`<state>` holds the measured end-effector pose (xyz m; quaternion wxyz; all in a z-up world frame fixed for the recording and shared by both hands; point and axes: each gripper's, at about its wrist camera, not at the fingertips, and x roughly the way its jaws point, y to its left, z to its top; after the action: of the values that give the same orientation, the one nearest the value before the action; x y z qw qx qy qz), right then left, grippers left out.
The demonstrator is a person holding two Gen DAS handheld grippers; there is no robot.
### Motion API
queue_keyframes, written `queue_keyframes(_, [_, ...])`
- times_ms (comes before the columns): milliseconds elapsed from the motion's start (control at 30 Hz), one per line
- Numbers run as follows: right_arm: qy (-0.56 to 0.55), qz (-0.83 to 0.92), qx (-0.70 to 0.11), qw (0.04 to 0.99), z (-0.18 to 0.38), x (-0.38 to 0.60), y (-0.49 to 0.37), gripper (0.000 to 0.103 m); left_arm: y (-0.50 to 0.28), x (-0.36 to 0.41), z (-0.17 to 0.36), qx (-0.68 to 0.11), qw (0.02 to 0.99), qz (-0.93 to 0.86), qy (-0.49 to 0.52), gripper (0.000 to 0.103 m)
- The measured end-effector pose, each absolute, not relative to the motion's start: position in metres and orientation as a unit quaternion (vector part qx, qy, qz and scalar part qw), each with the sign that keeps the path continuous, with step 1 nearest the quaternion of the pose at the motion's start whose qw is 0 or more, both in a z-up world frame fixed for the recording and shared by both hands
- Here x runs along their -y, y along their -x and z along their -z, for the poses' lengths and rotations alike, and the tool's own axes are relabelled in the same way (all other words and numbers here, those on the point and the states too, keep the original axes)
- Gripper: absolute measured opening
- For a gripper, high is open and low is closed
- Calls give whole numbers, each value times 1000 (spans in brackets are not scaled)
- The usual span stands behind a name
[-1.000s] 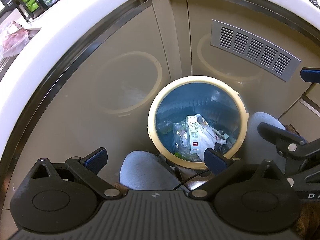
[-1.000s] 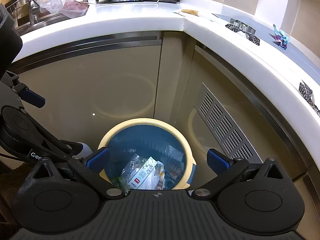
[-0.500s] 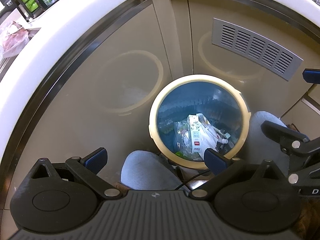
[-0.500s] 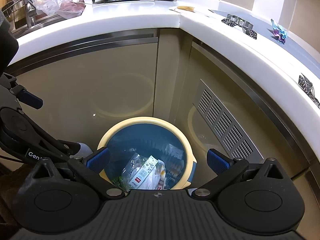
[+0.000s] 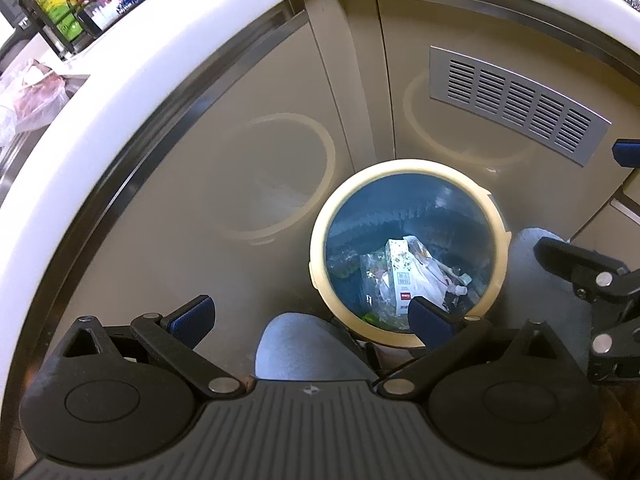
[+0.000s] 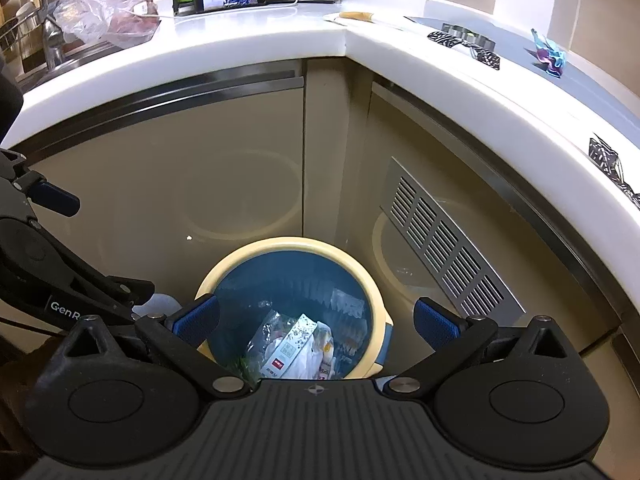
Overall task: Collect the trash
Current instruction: 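Raise both tools from the bin toward the grey mat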
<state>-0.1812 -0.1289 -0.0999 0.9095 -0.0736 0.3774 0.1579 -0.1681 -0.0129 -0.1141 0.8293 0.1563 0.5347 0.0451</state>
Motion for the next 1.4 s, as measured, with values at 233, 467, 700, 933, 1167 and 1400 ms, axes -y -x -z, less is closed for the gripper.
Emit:
queue_keyframes(233, [51, -149, -360, 920, 90, 142, 182, 103, 161, 11, 99, -528, 834, -51, -150, 103])
queue_keyframes(467, [7, -138, -327, 935, 65, 164, 181, 103, 149, 18, 73, -504, 848, -57, -155, 103])
queue_keyframes(700, [-27, -128, -276, 952, 33, 191, 181, 103, 137, 29, 50, -487, 859, -49, -154, 103])
queue_keyframes(933, [-35, -87, -216, 972, 0, 230, 171, 103, 120, 56, 26, -449, 876, -43, -172, 103])
queue_keyframes(1167, [-31, 14, -198, 980, -12, 277, 125, 103, 88, 89, -3, -416, 893, -21, -168, 103])
queue_keyframes(1400, [-34, 60, -197, 978, -16, 311, 88, 103, 45, 119, -23, -393, 906, -7, -157, 103])
